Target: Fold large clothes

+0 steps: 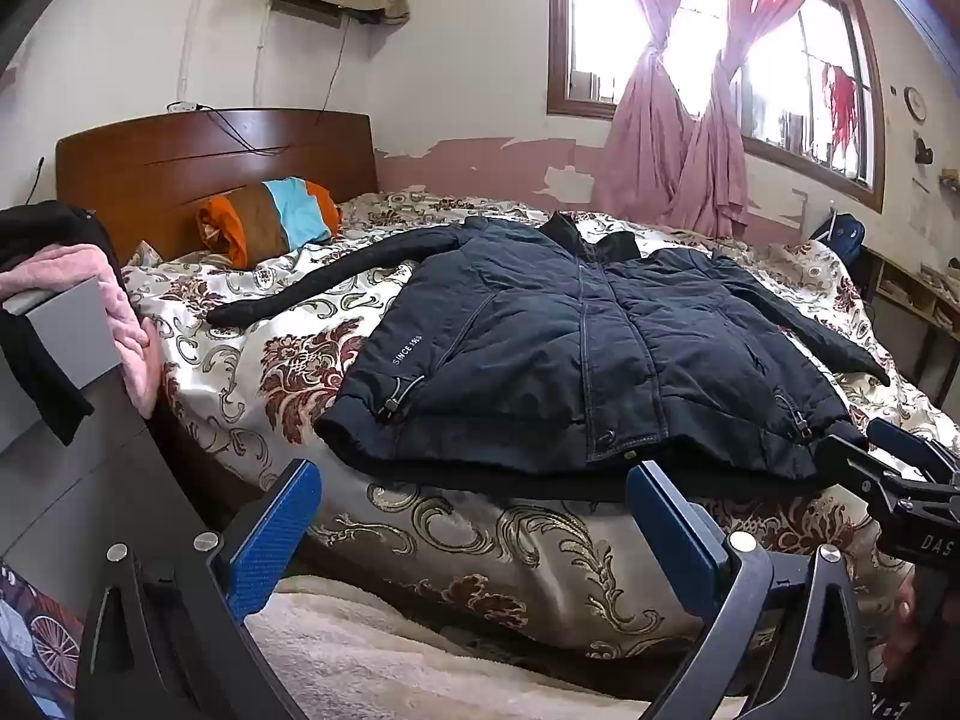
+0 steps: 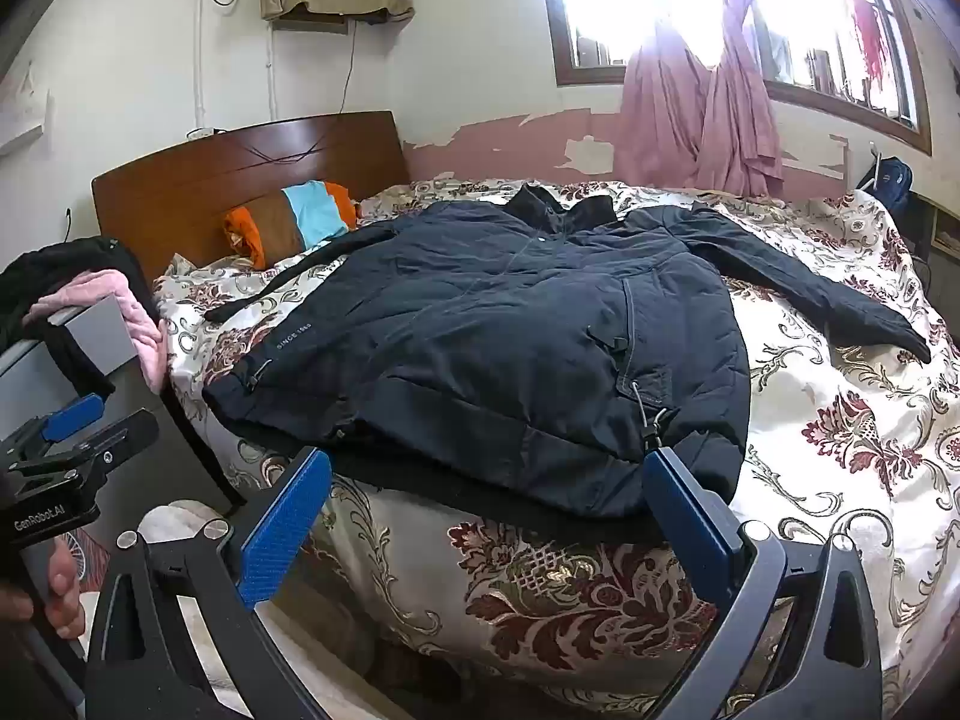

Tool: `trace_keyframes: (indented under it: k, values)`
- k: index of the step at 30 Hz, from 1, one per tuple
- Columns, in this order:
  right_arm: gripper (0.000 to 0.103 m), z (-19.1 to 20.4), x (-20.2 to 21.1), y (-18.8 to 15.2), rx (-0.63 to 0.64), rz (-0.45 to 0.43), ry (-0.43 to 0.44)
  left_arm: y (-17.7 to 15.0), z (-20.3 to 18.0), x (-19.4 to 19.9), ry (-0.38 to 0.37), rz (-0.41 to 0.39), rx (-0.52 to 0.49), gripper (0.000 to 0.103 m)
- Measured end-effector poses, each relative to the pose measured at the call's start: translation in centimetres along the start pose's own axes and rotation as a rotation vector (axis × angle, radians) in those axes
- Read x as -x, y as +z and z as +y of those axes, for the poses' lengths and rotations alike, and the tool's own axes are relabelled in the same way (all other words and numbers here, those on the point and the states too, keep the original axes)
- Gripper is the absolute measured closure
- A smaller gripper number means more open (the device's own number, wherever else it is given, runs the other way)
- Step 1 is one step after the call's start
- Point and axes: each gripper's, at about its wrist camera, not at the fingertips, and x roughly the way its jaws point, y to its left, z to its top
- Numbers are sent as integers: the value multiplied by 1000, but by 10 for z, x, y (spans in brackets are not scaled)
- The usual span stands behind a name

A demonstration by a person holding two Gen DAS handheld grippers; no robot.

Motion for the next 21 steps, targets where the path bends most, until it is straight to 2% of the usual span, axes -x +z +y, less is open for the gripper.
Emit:
trace_keyframes:
  k: [21]
  values:
    - [1,-1,0,0,0,2,0,3,1,0,-4,-11,-6,1]
